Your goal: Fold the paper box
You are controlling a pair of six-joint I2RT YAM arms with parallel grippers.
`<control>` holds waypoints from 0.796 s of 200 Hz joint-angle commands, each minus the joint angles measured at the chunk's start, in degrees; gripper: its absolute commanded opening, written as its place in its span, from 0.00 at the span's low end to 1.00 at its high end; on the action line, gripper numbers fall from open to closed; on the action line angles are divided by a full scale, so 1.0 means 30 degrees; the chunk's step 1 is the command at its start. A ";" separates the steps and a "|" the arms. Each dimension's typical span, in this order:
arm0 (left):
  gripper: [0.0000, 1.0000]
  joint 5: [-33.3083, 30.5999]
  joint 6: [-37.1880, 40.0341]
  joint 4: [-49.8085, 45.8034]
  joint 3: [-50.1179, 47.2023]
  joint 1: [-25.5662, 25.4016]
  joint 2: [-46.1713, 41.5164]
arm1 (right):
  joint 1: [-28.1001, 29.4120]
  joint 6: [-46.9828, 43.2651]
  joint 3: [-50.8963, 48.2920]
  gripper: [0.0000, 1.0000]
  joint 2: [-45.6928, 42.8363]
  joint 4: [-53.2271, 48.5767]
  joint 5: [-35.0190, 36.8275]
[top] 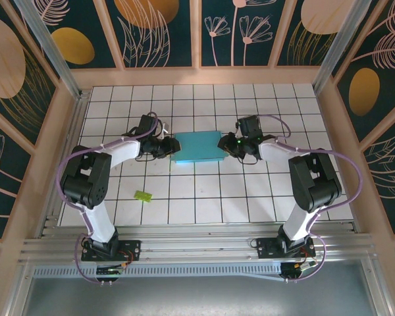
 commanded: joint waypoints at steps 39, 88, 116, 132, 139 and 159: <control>0.26 0.0411 -0.0419 0.0488 0.0120 -0.0260 0.1009 | 0.0459 -0.0022 -0.0496 0.22 0.0623 0.0991 0.0390; 0.32 -0.1220 0.0197 -0.0745 0.0303 -0.0259 0.0496 | 0.0673 -0.0991 -0.0241 0.28 0.0828 -0.0435 0.3000; 0.36 -0.1572 0.0515 -0.1456 0.0772 -0.0259 -0.0318 | 0.0658 -0.1334 0.0401 0.33 0.0177 -0.1140 0.2695; 0.39 -0.1976 0.0685 -0.1972 0.1267 -0.0261 -0.0696 | 0.0662 -0.1606 0.1255 0.36 -0.0182 -0.1948 0.2915; 0.40 -0.2200 0.0729 -0.2252 0.1517 -0.0270 -0.0815 | 0.0666 -0.1800 0.1620 0.37 -0.0339 -0.2345 0.3291; 0.46 -0.3184 0.0867 -0.2911 0.2094 -0.0262 -0.1102 | 0.0601 -0.2392 0.2288 0.40 -0.0675 -0.2951 0.4577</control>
